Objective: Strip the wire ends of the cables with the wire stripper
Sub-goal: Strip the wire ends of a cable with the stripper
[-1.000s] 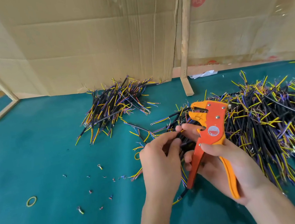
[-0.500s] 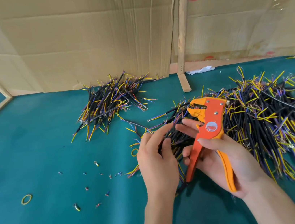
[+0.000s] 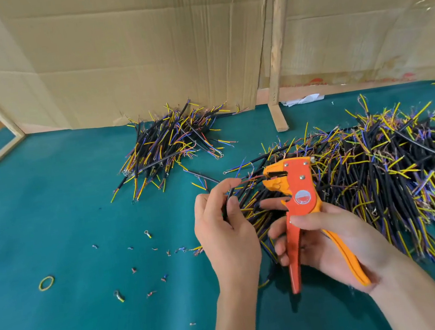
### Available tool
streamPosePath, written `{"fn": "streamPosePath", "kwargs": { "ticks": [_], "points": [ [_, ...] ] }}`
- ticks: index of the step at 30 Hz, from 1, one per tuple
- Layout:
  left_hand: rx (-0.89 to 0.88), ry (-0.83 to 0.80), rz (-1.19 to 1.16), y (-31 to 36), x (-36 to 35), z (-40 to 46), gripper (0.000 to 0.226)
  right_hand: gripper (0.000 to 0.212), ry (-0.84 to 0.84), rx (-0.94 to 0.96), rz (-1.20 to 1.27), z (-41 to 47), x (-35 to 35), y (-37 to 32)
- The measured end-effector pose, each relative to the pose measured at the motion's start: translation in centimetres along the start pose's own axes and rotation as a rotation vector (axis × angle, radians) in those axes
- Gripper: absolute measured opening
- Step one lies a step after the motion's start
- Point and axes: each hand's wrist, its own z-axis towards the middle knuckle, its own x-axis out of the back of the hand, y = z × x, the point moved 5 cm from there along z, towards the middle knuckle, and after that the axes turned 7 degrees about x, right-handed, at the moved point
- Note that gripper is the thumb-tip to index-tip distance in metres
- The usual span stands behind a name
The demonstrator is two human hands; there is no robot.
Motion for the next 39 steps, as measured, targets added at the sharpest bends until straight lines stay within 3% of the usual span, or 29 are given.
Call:
{"fn": "streamPosePath", "kwargs": {
  "ticks": [4,7,15,20,24,28,35,39],
  "points": [
    [0.000,-0.017,-0.032,0.1,0.0,-0.1,0.044,0.066,-0.066,-0.020,-0.003,-0.1,-0.8,0.2],
    [-0.005,-0.033,-0.035,0.1,-0.1,-0.1,0.045,0.054,-0.083,-0.010,0.032,-0.2,-1.4,0.2],
    [-0.023,-0.027,-0.014,-0.3,-0.2,-0.1,0.042,0.031,0.036,0.059,0.079,0.3,-1.5,0.4],
    [-0.029,-0.035,-0.012,-0.3,-0.4,-0.1,0.037,0.040,0.021,0.073,0.121,0.3,-1.4,0.4],
    [0.006,-0.021,-0.085,-0.3,-0.3,-0.1,0.020,0.063,-0.015,0.138,0.172,0.2,-0.9,-0.4],
    [0.023,-0.016,-0.125,-0.4,-0.2,0.1,0.017,0.056,0.028,0.148,0.174,0.5,0.3,-0.5],
    [0.038,-0.056,-0.113,-0.5,-0.2,0.3,0.020,0.044,-0.149,0.053,0.143,0.2,-0.3,-0.2],
    [0.056,-0.053,-0.125,-0.4,-0.2,0.3,0.021,0.049,-0.129,0.035,0.124,0.2,-0.7,0.1]
  ]
}}
